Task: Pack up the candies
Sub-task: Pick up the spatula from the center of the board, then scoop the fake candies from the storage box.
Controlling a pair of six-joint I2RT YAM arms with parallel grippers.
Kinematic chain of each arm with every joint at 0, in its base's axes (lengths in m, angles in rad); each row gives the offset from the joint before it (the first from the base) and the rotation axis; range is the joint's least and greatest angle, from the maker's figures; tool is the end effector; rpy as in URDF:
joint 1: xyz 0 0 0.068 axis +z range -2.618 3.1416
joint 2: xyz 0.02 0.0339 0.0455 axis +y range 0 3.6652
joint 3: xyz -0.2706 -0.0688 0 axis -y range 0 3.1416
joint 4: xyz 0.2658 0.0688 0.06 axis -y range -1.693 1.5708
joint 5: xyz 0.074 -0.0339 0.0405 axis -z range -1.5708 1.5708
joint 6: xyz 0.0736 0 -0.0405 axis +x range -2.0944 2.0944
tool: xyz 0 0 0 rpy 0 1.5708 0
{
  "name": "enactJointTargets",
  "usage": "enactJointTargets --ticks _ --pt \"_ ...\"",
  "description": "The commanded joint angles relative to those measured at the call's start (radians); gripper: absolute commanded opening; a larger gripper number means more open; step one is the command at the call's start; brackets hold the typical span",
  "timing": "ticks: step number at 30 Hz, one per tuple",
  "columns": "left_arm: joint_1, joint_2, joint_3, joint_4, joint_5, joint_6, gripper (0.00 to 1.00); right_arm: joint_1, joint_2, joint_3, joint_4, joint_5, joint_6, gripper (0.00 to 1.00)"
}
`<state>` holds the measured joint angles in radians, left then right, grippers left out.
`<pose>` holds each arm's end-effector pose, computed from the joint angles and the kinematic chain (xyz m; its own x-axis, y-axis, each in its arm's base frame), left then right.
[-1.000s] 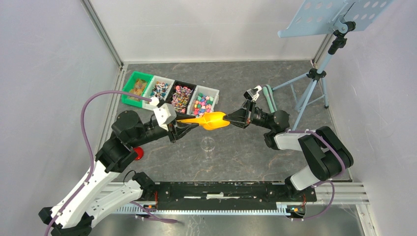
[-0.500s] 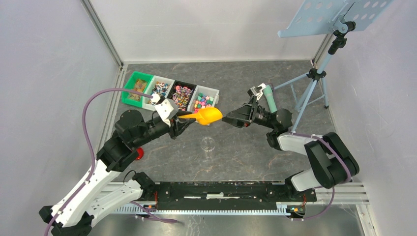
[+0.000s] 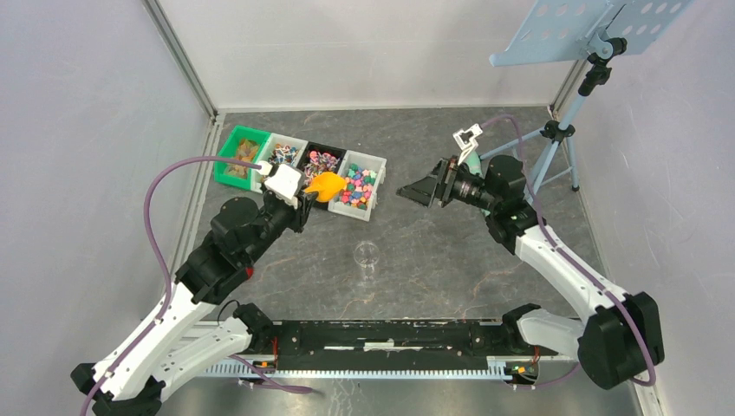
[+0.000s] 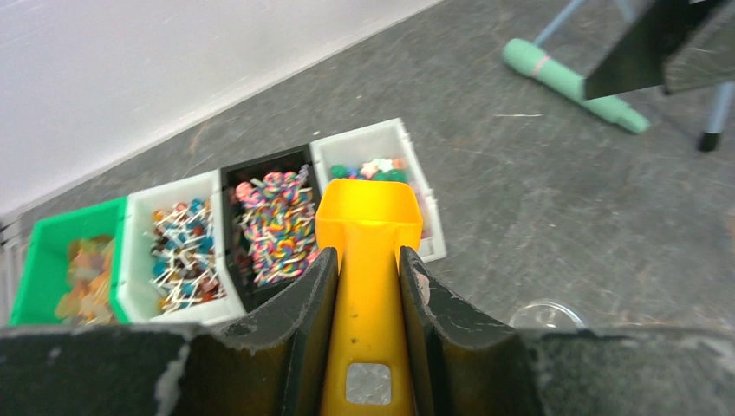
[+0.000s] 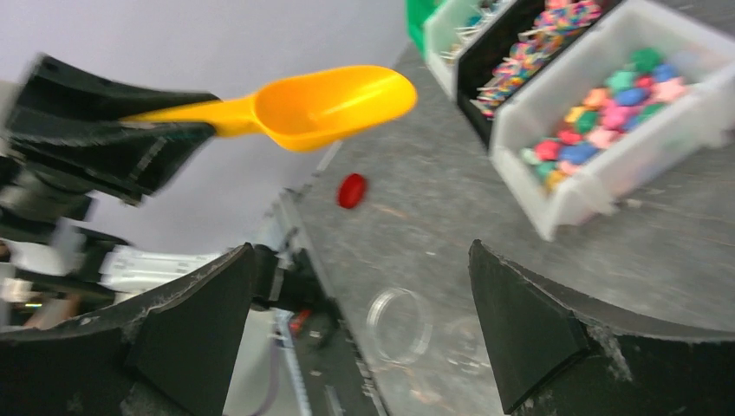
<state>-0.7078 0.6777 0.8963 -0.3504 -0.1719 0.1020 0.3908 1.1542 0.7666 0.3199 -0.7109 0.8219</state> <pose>0.1608 -0.1211 0.3801 -0.0472 0.1725 -0.9839 0.5192 0.8457 0.1233 0.2672 0.1620 0.3073 -0.6949 0.3140 -0.6469 -0.5605 0.3271 0.7608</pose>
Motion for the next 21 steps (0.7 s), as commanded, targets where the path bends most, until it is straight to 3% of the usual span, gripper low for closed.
enactJointTargets --ticks 1,5,10,19,21 --pt "0.030 0.013 -0.002 0.032 -0.161 -0.035 0.02 -0.001 -0.070 0.025 -0.289 0.114 -0.316 0.98" --pt "0.147 0.039 0.014 0.024 -0.085 -0.090 0.02 -0.002 -0.090 0.019 -0.337 0.119 -0.409 0.98" --pt "0.440 0.096 0.011 0.046 0.272 -0.261 0.02 -0.001 -0.121 0.023 -0.392 0.133 -0.492 0.98" --pt "0.457 0.245 0.097 -0.021 0.406 -0.180 0.02 -0.001 -0.180 -0.001 -0.402 0.127 -0.512 0.98" --pt "0.458 0.254 0.101 -0.029 0.360 -0.176 0.02 -0.001 -0.192 -0.005 -0.386 0.131 -0.494 0.98"
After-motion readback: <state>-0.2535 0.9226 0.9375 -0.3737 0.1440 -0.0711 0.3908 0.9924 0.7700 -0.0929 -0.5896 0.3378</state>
